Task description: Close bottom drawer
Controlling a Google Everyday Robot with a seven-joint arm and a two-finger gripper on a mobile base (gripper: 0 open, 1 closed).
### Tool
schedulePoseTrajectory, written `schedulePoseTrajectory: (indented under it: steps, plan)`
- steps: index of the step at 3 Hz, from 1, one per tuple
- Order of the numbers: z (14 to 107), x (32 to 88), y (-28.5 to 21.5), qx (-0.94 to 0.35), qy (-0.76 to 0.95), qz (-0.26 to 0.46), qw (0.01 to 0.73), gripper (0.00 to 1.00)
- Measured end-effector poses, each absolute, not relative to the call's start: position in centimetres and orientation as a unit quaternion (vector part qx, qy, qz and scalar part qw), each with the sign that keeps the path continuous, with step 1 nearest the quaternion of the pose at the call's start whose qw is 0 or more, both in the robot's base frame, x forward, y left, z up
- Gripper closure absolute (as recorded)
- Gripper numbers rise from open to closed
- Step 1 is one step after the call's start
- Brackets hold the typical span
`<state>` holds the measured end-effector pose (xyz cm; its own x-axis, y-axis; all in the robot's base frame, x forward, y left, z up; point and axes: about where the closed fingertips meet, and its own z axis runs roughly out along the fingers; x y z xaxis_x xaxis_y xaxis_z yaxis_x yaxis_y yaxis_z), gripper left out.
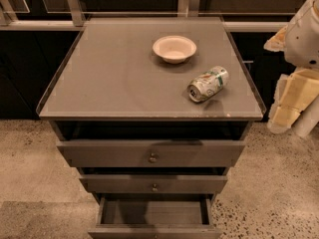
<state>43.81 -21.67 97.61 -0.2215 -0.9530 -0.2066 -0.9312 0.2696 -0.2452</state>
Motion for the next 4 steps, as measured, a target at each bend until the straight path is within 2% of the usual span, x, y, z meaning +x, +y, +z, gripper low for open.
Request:
schedulePoseTrajectory:
  steps: [2,4]
  plan:
    - [95.7,42.2,-22.3,-0.602,0.776,-0.014,0.189,0.00]
    - [84.1,37.1,-22.5,-0.531,0.793,0.094,0.282,0.00]
